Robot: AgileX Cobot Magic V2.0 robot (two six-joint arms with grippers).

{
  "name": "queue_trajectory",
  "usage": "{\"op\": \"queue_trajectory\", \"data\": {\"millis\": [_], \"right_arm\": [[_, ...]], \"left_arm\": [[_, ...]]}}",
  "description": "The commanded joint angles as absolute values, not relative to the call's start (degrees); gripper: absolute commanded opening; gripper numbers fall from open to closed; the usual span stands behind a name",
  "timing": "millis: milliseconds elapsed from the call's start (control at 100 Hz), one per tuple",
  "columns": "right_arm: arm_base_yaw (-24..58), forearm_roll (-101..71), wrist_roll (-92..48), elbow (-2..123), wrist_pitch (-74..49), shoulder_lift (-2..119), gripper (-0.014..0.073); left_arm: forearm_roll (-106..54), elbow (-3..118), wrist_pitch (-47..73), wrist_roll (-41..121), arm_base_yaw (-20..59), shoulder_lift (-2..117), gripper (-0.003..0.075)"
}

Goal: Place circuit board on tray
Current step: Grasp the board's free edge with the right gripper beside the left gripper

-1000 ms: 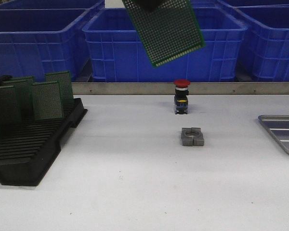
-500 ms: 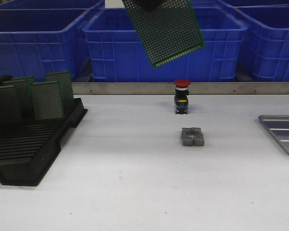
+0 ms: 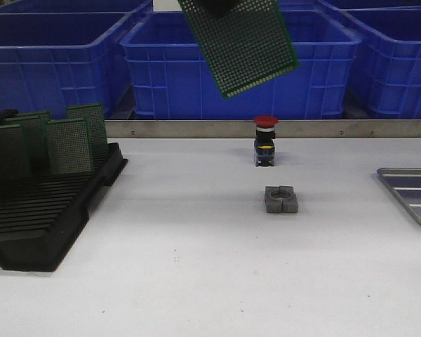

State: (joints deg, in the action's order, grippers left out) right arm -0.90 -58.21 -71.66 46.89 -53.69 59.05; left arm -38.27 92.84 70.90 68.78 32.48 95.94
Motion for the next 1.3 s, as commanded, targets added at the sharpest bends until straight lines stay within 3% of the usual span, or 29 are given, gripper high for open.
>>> {"op": "queue_trajectory", "data": {"millis": [0, 310, 710, 860, 1180, 1290], "right_arm": [[-0.83, -66.51, -79.95, 49.33, -56.95, 61.85, 0.0489], [2.8, -71.01, -87.79, 53.1, -61.61, 70.71, 0.0489], [12.19, -71.06, -89.72, 54.68, -55.61, 76.84, 0.0477], [12.78, -71.06, -89.72, 55.55, -55.58, 78.61, 0.0354], [12.78, -71.57, -89.72, 55.74, -55.62, 78.75, -0.0075], [12.78, -71.6, -89.72, 55.74, -55.62, 78.75, -0.0061]], "left_arm": [[-41.45, 94.6, 73.11, 68.38, 32.86, 93.15, -0.0018], [-41.45, 94.6, 73.11, 68.38, 32.86, 93.15, -0.0018], [-41.45, 94.6, 73.11, 68.38, 32.86, 93.15, -0.0018], [-41.45, 94.6, 73.11, 68.38, 32.86, 93.15, -0.0018], [-41.45, 94.6, 73.11, 68.38, 32.86, 93.15, -0.0017], [-41.45, 94.6, 73.11, 68.38, 32.86, 93.15, 0.0023]]}}
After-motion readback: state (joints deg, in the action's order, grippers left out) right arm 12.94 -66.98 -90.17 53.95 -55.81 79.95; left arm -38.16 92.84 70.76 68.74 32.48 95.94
